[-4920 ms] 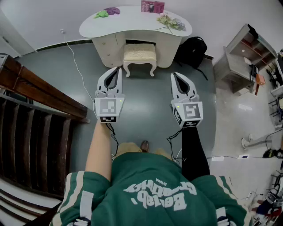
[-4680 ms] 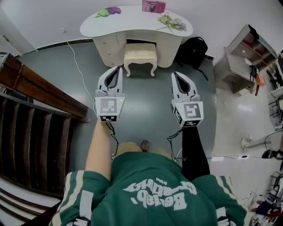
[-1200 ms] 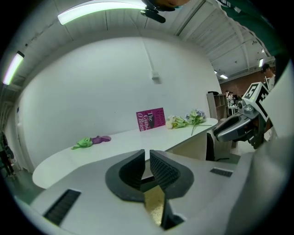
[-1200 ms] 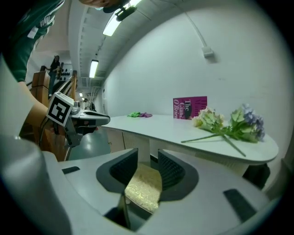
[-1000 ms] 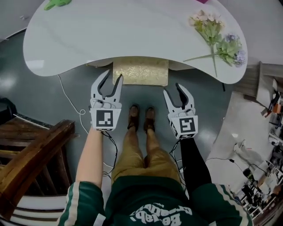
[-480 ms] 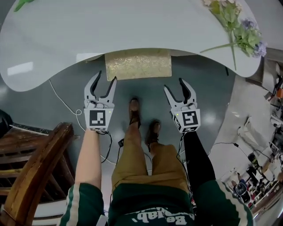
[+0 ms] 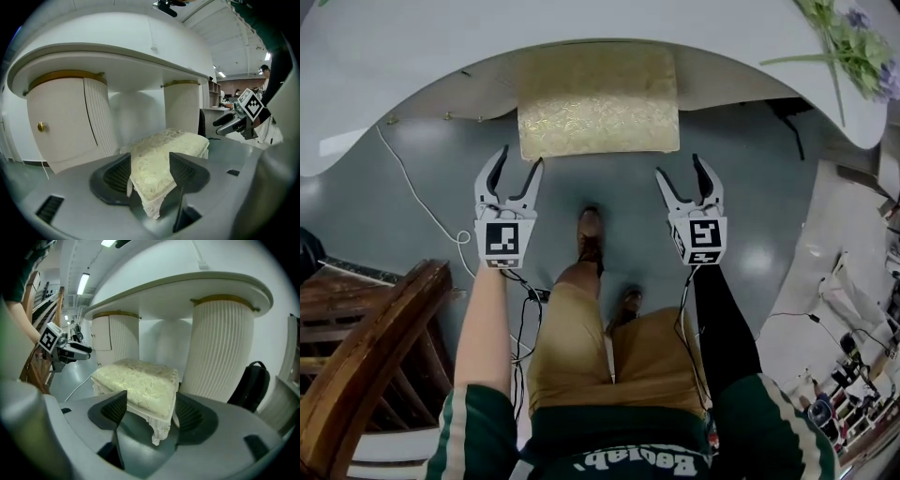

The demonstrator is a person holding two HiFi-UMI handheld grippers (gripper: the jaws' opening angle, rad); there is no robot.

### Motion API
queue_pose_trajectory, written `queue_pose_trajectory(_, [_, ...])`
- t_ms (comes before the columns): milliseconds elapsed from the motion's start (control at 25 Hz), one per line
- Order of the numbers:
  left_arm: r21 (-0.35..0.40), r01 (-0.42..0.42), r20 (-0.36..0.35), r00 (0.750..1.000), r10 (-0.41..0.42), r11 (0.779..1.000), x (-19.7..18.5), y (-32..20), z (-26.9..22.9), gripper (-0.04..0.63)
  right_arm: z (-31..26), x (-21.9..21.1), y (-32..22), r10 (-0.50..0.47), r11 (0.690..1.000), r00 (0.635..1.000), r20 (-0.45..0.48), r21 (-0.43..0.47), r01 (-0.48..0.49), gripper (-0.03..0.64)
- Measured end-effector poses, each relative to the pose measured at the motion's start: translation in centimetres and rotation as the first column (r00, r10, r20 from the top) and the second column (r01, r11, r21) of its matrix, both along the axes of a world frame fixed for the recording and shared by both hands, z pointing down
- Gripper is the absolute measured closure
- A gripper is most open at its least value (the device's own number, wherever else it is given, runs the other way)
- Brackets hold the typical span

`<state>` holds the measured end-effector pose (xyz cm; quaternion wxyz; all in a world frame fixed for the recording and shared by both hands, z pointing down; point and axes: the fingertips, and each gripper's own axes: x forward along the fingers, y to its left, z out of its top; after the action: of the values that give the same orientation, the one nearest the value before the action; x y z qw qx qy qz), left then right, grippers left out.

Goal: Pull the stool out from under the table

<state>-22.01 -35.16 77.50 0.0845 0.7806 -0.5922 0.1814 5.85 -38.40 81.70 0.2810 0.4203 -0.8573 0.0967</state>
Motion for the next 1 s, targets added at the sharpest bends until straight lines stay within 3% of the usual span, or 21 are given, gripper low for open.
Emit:
queue_pose_trajectory(440, [-0.082,0.046,0.009,0.999,-0.046,0.996,-0.4,0.8,9.8,0.318,9.6,2.1,-1.8,0.025,0.999,1.000,-0.011,-0.033,-0.025,0.252])
queue_pose_trajectory(600, [-0.113,0.025,0.009,1.000,-0.024,0.993,-0.3,0.0,12.6,0.293,11.8,1.8,-3.2,0.022,0.999,1.000,-0.003,-0.038,-0.022,0.252])
queue_pose_trajectory(800, [-0.163,-0.020,-0.064,0.998,0.010,0.986,-0.5,-1.6,14.0,0.270,12.7,0.1,-4.4,-0.086,0.995,0.996,-0.003,-0.059,0.086,0.287])
queue_pose_trajectory(1000, [-0.212,-0.006,-0.086,0.996,-0.013,0.977,-0.7,-1.4,14.0,0.301,12.6,0.4,-4.4,-0.109,0.992,0.992,-0.058,-0.070,0.105,0.342])
